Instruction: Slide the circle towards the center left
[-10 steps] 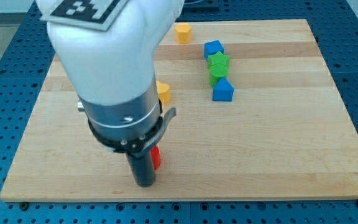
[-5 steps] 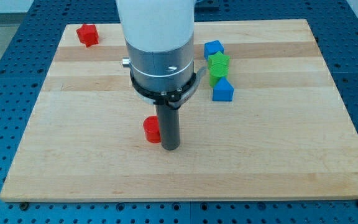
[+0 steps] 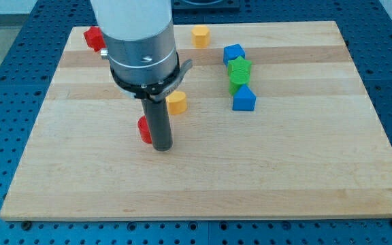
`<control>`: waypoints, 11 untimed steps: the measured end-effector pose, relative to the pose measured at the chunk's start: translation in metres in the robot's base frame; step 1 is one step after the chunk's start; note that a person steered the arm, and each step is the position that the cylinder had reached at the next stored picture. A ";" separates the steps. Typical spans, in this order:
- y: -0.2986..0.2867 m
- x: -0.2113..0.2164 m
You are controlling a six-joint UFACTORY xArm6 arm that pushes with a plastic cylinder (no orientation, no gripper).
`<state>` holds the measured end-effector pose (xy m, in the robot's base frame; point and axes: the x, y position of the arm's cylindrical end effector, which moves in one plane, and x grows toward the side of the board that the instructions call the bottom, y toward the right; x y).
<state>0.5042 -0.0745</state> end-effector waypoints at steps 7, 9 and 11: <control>-0.033 -0.089; -0.038 -0.098; -0.040 -0.082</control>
<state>0.4219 -0.1144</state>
